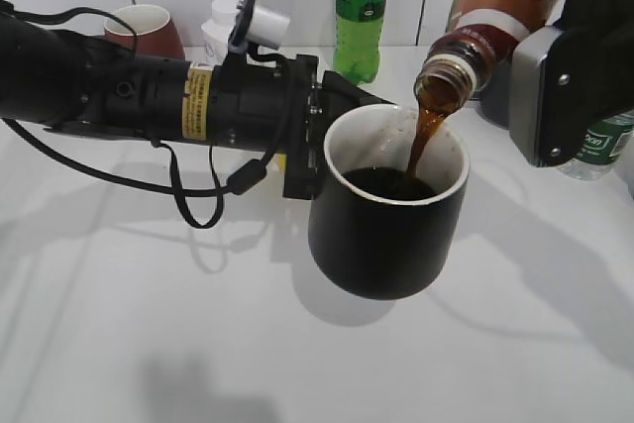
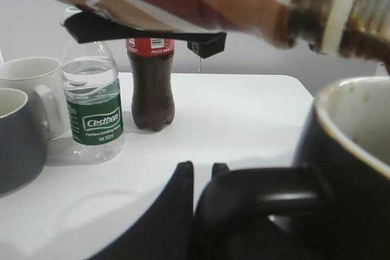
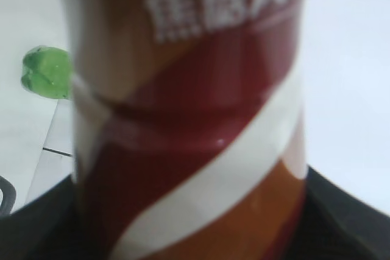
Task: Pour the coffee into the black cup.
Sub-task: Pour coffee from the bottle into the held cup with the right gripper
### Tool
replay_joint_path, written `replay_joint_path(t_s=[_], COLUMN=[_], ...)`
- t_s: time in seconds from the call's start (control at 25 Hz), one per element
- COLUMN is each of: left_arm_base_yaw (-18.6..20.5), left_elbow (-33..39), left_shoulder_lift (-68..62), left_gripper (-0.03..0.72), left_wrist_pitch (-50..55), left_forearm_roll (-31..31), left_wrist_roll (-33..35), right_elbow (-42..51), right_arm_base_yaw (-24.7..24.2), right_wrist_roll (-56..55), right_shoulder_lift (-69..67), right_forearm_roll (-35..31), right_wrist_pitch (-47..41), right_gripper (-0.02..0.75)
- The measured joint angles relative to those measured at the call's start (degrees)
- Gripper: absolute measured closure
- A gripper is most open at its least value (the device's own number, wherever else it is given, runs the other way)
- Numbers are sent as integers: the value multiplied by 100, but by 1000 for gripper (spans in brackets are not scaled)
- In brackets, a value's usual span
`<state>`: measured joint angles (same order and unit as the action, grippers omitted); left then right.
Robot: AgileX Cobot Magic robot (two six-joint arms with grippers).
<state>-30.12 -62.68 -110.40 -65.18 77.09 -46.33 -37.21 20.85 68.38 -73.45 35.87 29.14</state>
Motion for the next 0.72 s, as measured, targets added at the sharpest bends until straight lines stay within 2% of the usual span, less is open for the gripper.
replay_joint_path(t_s=[0.2, 0.72], left_arm_base_yaw=[0, 0], left_elbow=[0, 0], left_shoulder_lift=[0, 0], left_gripper=[636, 636], left_wrist_pitch=[0, 197], left_forearm_roll=[17, -785], left_wrist_roll=[0, 122], right_elbow=[0, 0], right_arm_base_yaw=[0, 0], right_wrist_roll=[-140, -2427], right_shoulder_lift=[0, 0], right_forearm_roll=[-38, -38], right_wrist_pitch=[0, 0], right_gripper=[202, 202])
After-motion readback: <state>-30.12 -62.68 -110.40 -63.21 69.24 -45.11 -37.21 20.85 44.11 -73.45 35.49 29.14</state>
